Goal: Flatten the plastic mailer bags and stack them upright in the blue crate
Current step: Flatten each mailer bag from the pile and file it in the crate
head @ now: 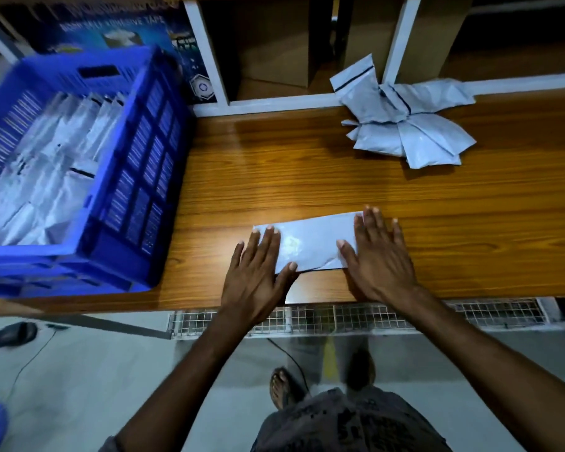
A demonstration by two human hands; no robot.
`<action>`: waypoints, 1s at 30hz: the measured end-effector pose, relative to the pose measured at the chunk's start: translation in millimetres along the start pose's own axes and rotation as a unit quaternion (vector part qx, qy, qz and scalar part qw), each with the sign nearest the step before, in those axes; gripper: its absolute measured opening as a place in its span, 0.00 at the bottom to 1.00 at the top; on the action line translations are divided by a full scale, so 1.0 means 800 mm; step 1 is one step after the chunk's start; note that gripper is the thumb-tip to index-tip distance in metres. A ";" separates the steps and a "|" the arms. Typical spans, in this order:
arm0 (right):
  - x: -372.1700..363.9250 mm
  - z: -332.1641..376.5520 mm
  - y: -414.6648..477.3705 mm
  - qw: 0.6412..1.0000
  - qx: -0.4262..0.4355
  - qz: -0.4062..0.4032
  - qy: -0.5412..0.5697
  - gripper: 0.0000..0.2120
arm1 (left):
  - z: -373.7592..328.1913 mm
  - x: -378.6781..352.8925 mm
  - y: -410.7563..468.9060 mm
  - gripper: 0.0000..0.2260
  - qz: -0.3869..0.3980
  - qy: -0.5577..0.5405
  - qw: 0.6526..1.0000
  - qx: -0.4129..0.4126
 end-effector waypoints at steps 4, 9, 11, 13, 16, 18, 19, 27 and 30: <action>-0.007 0.066 0.017 0.994 0.075 0.005 0.075 0.32 | -0.015 -0.003 0.036 0.30 0.000 -0.044 0.999 0.005; -0.028 0.041 -0.005 0.998 0.017 0.033 0.057 0.38 | 0.017 -0.016 0.020 0.29 0.025 -0.068 0.997 0.023; -0.022 0.029 -0.008 0.998 -0.001 0.061 0.034 0.42 | 0.028 -0.013 0.015 0.30 0.021 -0.052 0.998 0.018; -0.006 0.026 -0.001 0.999 0.000 0.034 0.009 0.44 | 0.041 -0.008 0.005 0.32 0.010 -0.049 0.998 0.040; 0.010 0.053 0.008 0.995 0.093 0.020 0.020 0.43 | 0.057 0.002 -0.020 0.32 -0.008 -0.070 0.995 0.069; 0.004 0.078 0.004 0.984 0.164 0.066 0.035 0.44 | 0.060 0.012 -0.033 0.31 -0.015 -0.089 0.993 0.070; -0.001 0.084 0.001 0.979 0.179 0.085 0.037 0.45 | 0.060 0.015 -0.037 0.30 -0.015 -0.098 0.993 0.069; -0.002 0.086 -0.081 0.983 0.177 0.048 0.017 0.45 | 0.058 0.052 -0.098 0.19 -0.100 -0.122 0.986 0.060; 0.007 0.096 -0.121 0.978 0.207 -0.004 -0.023 0.44 | 0.059 0.073 -0.127 0.17 -0.146 -0.160 0.972 0.091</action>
Point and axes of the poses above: each hand's wrist, its own y-axis towards the middle knuckle, its own x-axis out of the back of the hand, z = x × y, the point moved 6 cm from there along y, towards the middle knuckle, and after that the axes turned 13 degrees about -z, right-handed, at the moved point
